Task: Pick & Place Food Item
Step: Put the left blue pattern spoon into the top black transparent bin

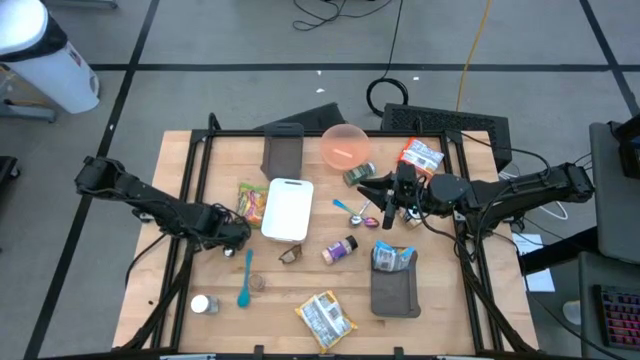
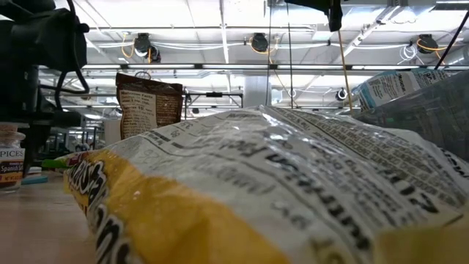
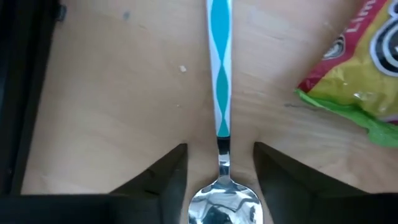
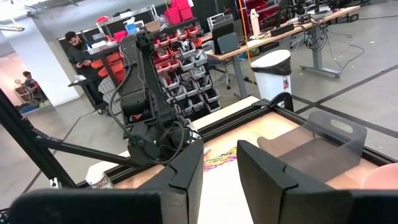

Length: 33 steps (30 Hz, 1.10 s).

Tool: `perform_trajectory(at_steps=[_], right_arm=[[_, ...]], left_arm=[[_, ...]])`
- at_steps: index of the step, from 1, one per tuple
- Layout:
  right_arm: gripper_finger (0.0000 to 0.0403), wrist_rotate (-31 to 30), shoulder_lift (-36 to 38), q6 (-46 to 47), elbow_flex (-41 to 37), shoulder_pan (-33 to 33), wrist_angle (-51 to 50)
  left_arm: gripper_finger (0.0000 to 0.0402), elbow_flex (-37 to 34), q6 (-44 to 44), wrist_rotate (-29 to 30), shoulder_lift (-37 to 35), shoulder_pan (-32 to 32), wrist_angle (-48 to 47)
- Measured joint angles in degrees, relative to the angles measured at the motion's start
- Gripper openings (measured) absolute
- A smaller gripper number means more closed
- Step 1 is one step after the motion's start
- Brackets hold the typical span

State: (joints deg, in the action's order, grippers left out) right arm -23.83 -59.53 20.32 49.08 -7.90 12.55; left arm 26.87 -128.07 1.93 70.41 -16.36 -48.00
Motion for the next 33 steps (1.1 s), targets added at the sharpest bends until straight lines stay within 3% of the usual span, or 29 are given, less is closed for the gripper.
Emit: perform_trajectory(at_steps=[10, 24, 33], right_arm=[[0.0089, -0.01, 0.00, 0.02, 0.00, 0.00, -0.21], [0.0089, 0.11, 0.00, 0.03, -0.02, -0.07, -0.87], [0.0089, 0.13, 0.00, 0.02, -0.01, -0.07, -0.89]], left_arm=[[0.0015, 0.17, 6.25, 0.32, -0.13, 0.00, 1.33], [0.0011, 5.72, 17.63, 0.40, -5.10, -1.38, 0.26], [0.0009, 18.83, 21.37, 0.95, -6.40, -5.30, -21.21]])
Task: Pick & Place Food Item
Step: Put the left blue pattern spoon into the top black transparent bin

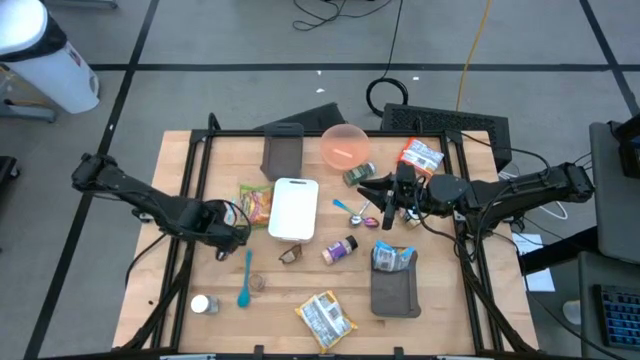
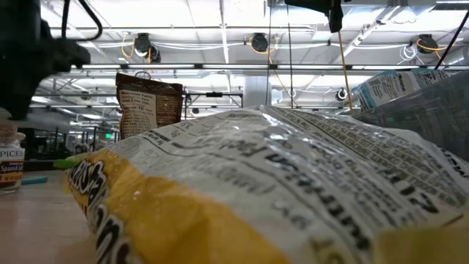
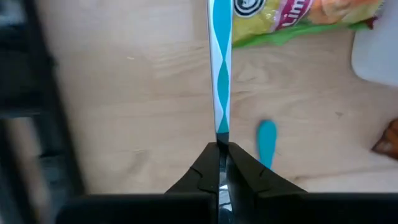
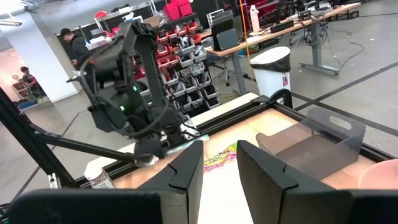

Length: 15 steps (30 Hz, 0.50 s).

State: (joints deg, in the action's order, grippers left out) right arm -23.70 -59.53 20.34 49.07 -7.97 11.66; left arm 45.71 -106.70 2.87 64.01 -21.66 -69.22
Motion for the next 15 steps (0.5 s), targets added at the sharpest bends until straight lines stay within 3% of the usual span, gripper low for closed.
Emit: perform_trajectory(at_steps=[8, 15], right_arm=[[0.0089, 0.00, 0.00, -0.09, 0.01, 0.00, 0.04], [0.0089, 1.79, -0.24, -3.61, -0.01, 0.02, 6.33]], left_arm=[[0.0010, 13.87, 9.07, 5.48, -0.04, -2.23, -14.77], [0.0009, 25.60, 27.27, 16.52, -0.04, -1.76, -18.08]])
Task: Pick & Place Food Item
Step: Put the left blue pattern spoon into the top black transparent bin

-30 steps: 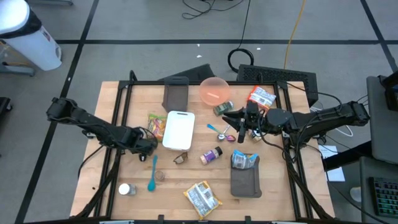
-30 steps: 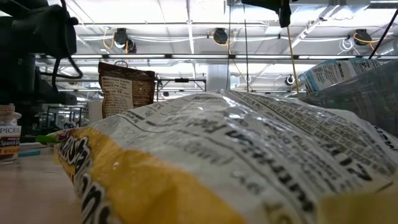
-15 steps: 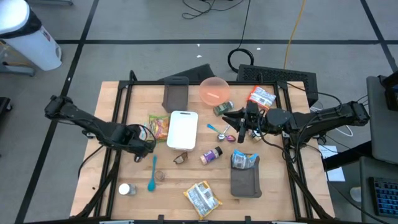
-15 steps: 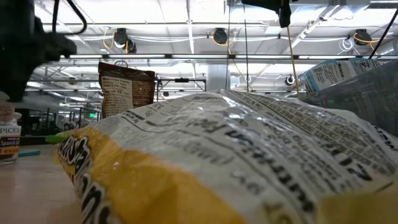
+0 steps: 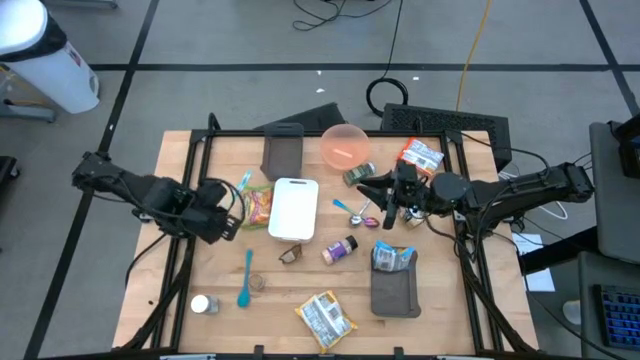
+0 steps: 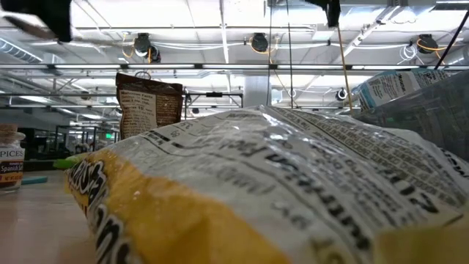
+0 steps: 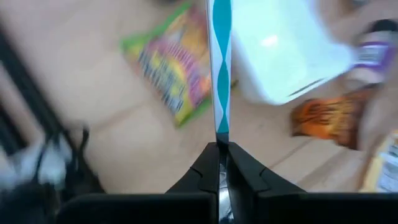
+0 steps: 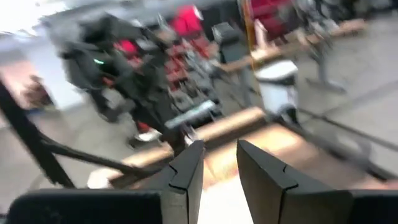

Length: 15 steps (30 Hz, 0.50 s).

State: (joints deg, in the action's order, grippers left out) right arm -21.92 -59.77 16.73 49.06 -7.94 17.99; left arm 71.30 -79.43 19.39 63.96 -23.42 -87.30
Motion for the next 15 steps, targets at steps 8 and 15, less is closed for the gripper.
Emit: perform_trajectory(at_steps=[8, 15], right_arm=[[0.0089, 8.56, -4.64, -12.58, 5.28, 0.47, 4.68], [0.0089, 19.57, -14.10, -9.66, 17.14, 3.78, -9.67]], left_arm=[[0.0009, 8.67, 30.03, -1.06, 1.79, 7.93, 1.91], [0.0009, 14.02, 56.41, -6.90, 8.10, 17.53, 5.12]])
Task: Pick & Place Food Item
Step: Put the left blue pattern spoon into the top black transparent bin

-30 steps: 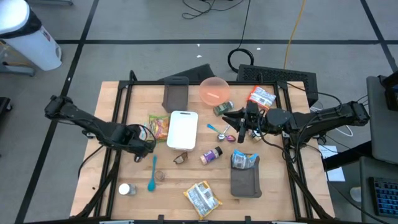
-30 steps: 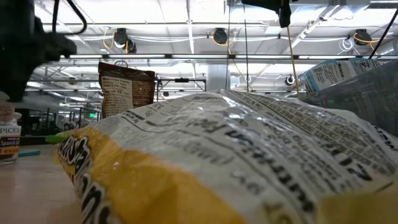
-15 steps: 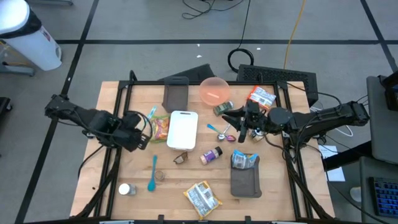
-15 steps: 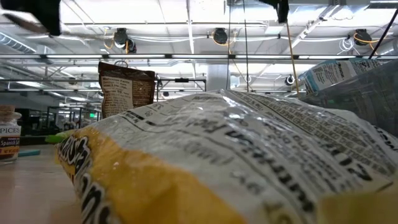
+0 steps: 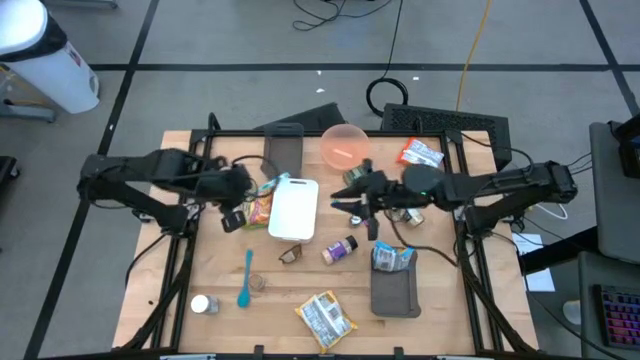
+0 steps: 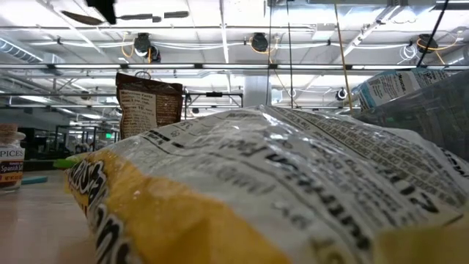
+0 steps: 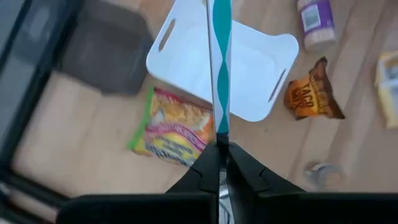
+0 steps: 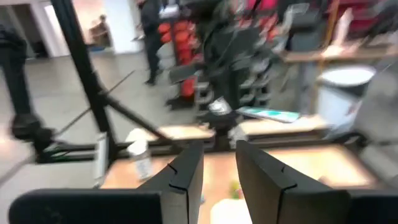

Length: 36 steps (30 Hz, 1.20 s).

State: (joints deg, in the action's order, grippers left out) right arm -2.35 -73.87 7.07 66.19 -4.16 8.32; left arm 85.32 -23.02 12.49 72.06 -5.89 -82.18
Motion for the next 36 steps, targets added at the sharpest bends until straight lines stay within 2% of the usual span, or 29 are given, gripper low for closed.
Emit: perform_trajectory(at_steps=[7, 11, 19, 23, 28, 32, 36], right_arm=[[0.0089, 7.69, -3.56, 11.86, 1.81, 6.74, -1.82], [0.0089, 18.59, -3.54, 18.33, 1.81, 13.28, -3.09], [0.0095, 40.97, -3.96, 28.48, 1.81, 23.30, -2.66], [0.0127, 49.84, -5.81, 35.46, 1.81, 25.38, -1.24], [0.0180, 57.94, -10.33, 42.77, 1.79, 25.46, 5.78], [0.0214, 61.35, -13.94, 49.24, 1.79, 25.46, 14.23], [0.0237, 62.49, -16.48, 49.97, 1.79, 25.46, 15.87]], left_arm=[[0.0009, 7.68, 19.24, -0.36, 11.64, 2.28, -5.13], [0.0009, 14.59, 26.55, 2.30, 18.46, 1.07, -7.71], [0.0009, 31.98, 39.41, 8.65, 27.19, -0.74, -7.76], [0.0009, 38.28, 44.52, 8.71, 30.06, -0.44, -7.77], [0.0009, 40.52, 51.60, 10.75, 32.75, -0.35, -7.77], [0.0009, 40.56, 54.34, 11.81, 33.48, -0.35, -7.83], [0.0009, 40.56, 56.47, 12.41, 33.45, -0.35, -7.83]])
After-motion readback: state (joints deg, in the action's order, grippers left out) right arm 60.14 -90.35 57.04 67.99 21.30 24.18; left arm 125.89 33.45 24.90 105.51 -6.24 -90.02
